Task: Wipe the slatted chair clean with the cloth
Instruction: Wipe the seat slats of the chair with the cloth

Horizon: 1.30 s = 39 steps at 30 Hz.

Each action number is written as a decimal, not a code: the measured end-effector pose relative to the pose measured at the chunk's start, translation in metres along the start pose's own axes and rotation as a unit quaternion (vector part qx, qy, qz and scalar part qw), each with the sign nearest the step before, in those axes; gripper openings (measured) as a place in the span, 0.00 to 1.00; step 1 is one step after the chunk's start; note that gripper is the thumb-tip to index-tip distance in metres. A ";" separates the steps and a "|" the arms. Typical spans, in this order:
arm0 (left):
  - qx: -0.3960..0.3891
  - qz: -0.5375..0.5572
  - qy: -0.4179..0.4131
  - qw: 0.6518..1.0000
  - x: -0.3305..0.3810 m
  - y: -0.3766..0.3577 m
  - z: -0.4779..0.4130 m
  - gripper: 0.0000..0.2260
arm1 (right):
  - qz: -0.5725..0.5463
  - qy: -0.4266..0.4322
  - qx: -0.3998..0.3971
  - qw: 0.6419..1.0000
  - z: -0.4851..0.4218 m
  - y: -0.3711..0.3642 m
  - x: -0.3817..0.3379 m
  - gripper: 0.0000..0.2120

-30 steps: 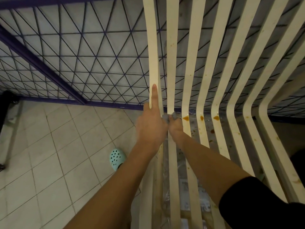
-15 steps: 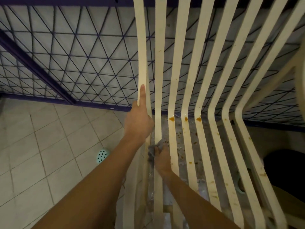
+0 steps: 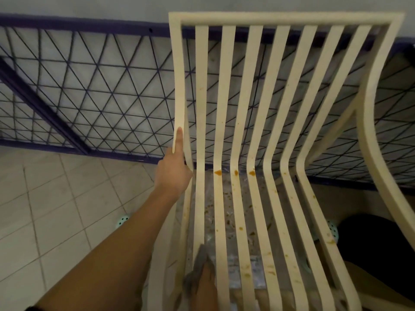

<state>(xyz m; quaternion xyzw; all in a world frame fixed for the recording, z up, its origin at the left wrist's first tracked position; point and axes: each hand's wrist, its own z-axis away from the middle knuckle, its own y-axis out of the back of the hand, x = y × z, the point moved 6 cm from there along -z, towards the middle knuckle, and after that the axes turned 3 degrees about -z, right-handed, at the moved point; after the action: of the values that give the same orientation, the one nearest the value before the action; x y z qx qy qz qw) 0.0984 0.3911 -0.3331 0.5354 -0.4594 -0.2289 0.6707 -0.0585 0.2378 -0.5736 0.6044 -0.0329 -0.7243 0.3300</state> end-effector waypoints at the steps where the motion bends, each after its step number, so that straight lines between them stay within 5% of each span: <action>1: 0.003 -0.003 -0.001 1.000 0.000 0.000 0.000 0.43 | 0.071 -0.080 -0.046 0.993 0.001 0.001 0.006 0.20; 6: 0.013 -0.004 -0.003 1.000 0.000 0.000 -0.002 0.42 | 0.113 -0.103 -0.030 0.988 -0.013 0.010 -0.018 0.15; 9: 0.014 0.005 -0.007 1.000 -0.002 -0.003 -0.004 0.42 | 0.200 -0.090 -0.060 0.974 -0.024 0.014 -0.033 0.35; 15: 0.009 0.033 -0.012 0.999 -0.003 -0.003 -0.007 0.43 | 0.336 0.018 -0.047 0.940 -0.088 0.023 -0.060 0.37; 28: 0.002 -0.003 -0.014 1.000 -0.002 -0.006 -0.013 0.43 | 0.324 -0.010 -0.034 0.945 -0.225 0.031 -0.092 0.37; 39: 0.000 0.016 -0.017 1.000 -0.005 -0.008 -0.013 0.45 | 0.321 -0.010 -0.070 0.945 -0.158 0.029 -0.082 0.36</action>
<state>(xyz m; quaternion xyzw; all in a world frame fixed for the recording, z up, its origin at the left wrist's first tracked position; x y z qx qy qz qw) 0.1089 0.3995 -0.3422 0.5242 -0.4793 -0.2270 0.6664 0.0998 0.3126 -0.5330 0.5303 -0.1774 -0.5866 0.5859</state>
